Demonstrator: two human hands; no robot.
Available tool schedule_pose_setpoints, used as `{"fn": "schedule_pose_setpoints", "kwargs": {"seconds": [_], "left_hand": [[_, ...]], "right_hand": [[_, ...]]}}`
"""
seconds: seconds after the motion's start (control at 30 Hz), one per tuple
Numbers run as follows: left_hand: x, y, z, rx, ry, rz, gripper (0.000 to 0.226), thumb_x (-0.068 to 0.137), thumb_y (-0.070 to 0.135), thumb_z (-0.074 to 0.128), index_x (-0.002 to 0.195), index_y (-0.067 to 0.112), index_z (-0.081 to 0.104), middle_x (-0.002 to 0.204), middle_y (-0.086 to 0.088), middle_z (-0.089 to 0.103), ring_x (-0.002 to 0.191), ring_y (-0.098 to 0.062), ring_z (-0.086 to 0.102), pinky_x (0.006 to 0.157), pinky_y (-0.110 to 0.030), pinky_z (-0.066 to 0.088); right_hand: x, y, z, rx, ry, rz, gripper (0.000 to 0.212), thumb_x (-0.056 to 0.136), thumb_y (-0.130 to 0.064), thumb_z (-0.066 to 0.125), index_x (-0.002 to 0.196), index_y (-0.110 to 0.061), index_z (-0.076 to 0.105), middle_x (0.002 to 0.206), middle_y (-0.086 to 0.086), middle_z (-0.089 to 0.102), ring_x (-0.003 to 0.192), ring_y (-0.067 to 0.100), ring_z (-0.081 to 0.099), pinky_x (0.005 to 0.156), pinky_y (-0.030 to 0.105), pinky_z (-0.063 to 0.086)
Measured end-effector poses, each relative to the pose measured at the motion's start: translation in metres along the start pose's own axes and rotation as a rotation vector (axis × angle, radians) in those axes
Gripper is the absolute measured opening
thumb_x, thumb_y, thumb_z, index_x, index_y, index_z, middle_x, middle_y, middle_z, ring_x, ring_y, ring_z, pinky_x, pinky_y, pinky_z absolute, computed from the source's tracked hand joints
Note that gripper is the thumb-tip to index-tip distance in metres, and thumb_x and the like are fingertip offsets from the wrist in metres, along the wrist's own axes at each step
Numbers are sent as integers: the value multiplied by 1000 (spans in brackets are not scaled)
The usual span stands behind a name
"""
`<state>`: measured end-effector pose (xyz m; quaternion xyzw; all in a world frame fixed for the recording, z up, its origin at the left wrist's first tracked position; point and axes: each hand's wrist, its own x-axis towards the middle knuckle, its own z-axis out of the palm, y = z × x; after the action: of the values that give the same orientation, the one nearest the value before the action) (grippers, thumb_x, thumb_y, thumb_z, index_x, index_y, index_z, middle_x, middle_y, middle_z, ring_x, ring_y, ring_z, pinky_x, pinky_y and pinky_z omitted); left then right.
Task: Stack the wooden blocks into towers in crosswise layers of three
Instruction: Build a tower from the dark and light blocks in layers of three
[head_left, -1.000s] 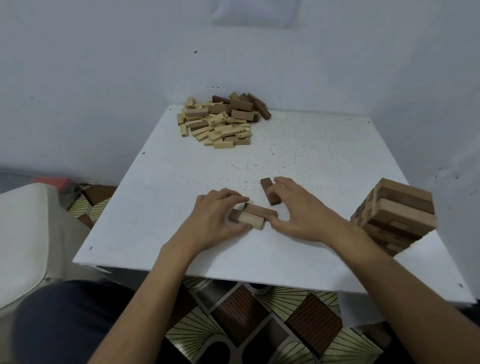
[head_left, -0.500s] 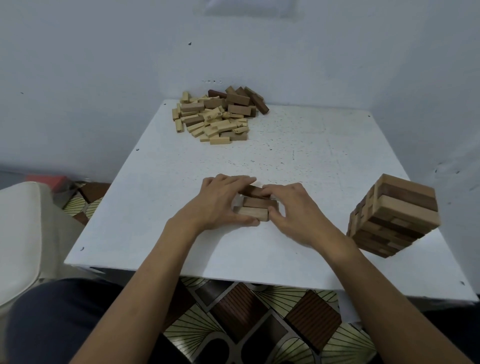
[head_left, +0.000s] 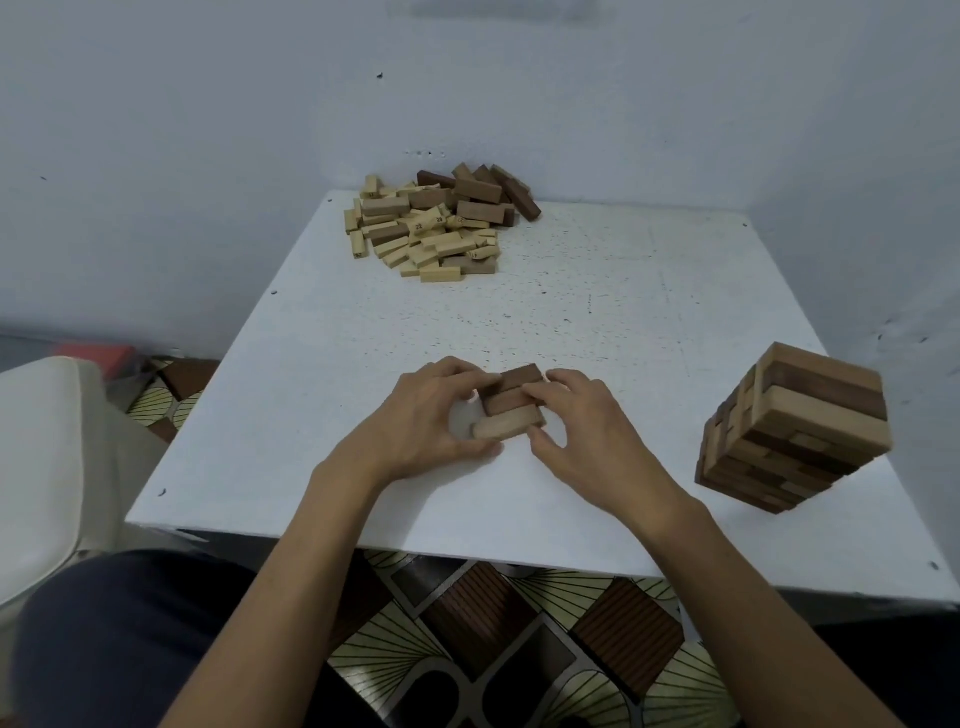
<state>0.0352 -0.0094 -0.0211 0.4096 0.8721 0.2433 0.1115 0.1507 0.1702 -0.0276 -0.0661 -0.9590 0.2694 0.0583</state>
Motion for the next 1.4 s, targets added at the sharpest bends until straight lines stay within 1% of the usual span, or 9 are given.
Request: {"fn": "schedule_pose_setpoints", "kwargs": {"seconds": [0.1, 0.2, 0.37, 0.47, 0.57, 0.83, 1.0, 1.2, 1.4], "left_hand": [[-6, 3, 1, 51, -14, -51, 97, 57, 83, 58, 143, 41, 44, 118, 18, 48, 110, -6, 43, 104, -34, 30], [-9, 3, 0, 54, -21, -70, 100, 54, 85, 56, 144, 45, 38, 110, 20, 47, 109, -6, 41, 102, -32, 26], [-5, 4, -9, 11, -57, -45, 74, 77, 50, 61, 147, 42, 37, 146, 13, 37, 134, -13, 34, 110, -38, 25], [4, 13, -13, 27, -85, -3, 66, 90, 21, 61, 149, 34, 36, 161, 10, 24, 142, -20, 28, 115, -45, 24], [12, 22, -10, 60, -135, 27, 65, 93, 13, 57, 152, 28, 34, 163, 5, 22, 137, -26, 31, 113, -40, 25], [7, 16, -2, -13, -97, 23, 64, 89, 29, 70, 148, 27, 44, 156, 8, 36, 130, -15, 39, 102, -19, 23], [-1, 13, -4, -104, -73, 43, 63, 80, 33, 80, 138, 28, 55, 135, 13, 55, 104, -4, 52, 91, -14, 39], [-4, 9, -2, -71, -42, 76, 64, 79, 38, 80, 137, 28, 55, 140, 14, 51, 112, 6, 37, 96, -3, 23], [-4, 12, -3, -93, -44, 60, 68, 74, 47, 76, 136, 32, 53, 130, 16, 56, 109, 0, 42, 96, -21, 34]], "right_hand": [[-2, -2, 0, -28, 69, 13, 45, 97, -9, 53, 141, -20, 51, 149, 11, 39, 130, 27, 39, 103, 29, 34], [-7, -4, -1, 5, 104, 5, 46, 98, -11, 51, 143, -21, 48, 149, 8, 40, 129, 24, 39, 103, 27, 34], [-16, -4, -10, -55, -31, -19, 67, 89, -49, 62, 149, -31, 38, 156, -3, 33, 137, 18, 23, 111, 30, 28], [-11, 0, -10, -62, -26, -26, 63, 89, -47, 63, 147, -30, 42, 151, -6, 40, 131, 18, 28, 110, 33, 33], [-6, 0, -9, -30, -14, -36, 56, 91, -34, 63, 144, -26, 46, 145, -8, 45, 125, 16, 31, 100, 21, 31], [-3, 3, -13, 49, -92, -55, 53, 92, -28, 66, 142, -26, 49, 151, -6, 39, 130, 15, 30, 98, 16, 22], [-1, 9, -16, 101, -137, -81, 52, 87, -32, 72, 136, -31, 56, 148, -10, 45, 128, 15, 36, 101, 25, 31], [2, 12, -16, 131, -152, -104, 48, 83, -35, 75, 127, -36, 57, 142, -20, 46, 123, 9, 35, 91, 12, 28], [3, 13, -17, 139, -131, -110, 46, 81, -37, 74, 123, -36, 58, 128, -32, 48, 118, 6, 34, 90, 14, 35]]}}
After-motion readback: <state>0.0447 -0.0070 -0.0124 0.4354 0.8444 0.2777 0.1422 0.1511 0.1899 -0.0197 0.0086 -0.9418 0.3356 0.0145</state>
